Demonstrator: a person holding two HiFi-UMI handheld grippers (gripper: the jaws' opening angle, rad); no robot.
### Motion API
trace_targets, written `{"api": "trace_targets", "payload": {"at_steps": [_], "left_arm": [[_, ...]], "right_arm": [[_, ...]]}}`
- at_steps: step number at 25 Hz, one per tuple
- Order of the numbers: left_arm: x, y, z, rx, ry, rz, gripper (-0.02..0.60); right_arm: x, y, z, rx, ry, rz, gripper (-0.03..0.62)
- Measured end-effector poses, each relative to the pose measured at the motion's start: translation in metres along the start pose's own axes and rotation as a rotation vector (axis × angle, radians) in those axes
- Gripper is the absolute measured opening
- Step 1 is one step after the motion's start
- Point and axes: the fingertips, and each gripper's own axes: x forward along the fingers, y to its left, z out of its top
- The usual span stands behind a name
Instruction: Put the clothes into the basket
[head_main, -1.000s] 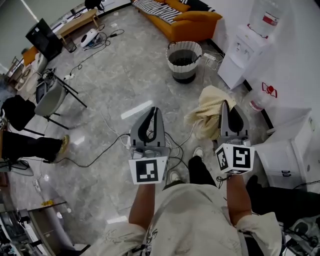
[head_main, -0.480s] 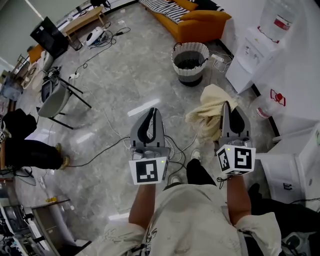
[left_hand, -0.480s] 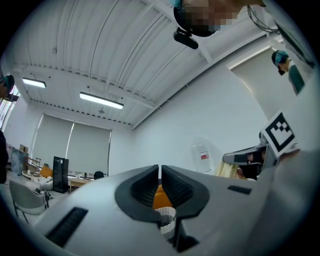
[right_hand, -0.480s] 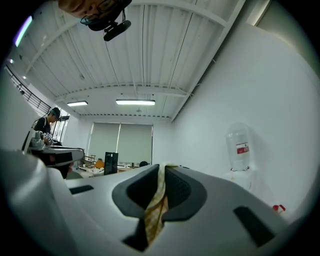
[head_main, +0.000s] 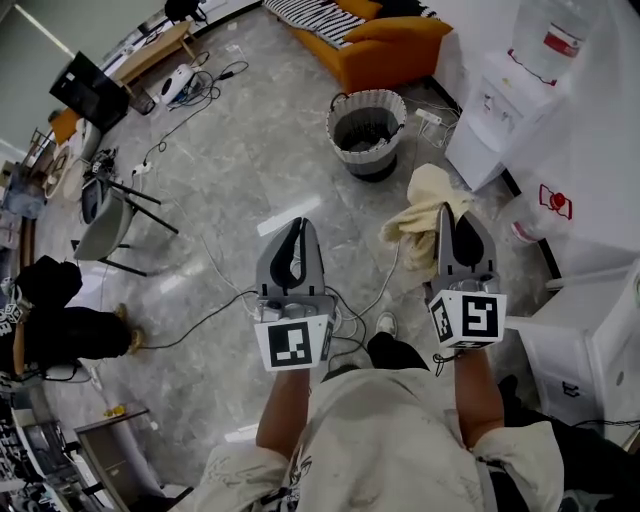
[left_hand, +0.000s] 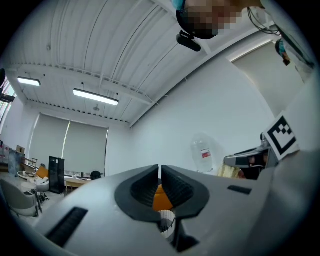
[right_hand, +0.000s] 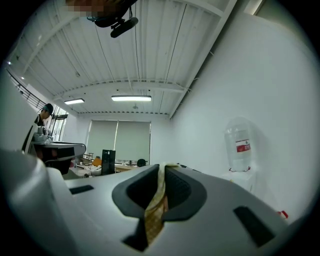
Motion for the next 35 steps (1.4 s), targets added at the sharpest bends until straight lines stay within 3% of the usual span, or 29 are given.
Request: {"api": "trace_targets", "payload": {"at_steps": [8,16,23,35], "left_arm": [[0.074,-0.028,-0.002,0.012,0.001,-0.009,0.018],[0.125,-0.030,-0.011,-0.002,0.012,-0.012,0.018],[0.175,-0.001,-0.035,-0.016,0.012,-0.028,0.018],[0.292,0.095,-0.074,-0.050,0.032,-0.074,0.018]], "right_arm": [[0.046,-0.064,-0.003,0.028,-0.003,-0.001,0.009],[0.087,-0.090,-0.006,0.026,0.014,-0.003,0.009],[0.141,-0.087,-0.017,0.006,0.031,-0.018,0.009],[0.285,-0.054,-0.039,0.001,0.093,-0.035,0.009]]}}
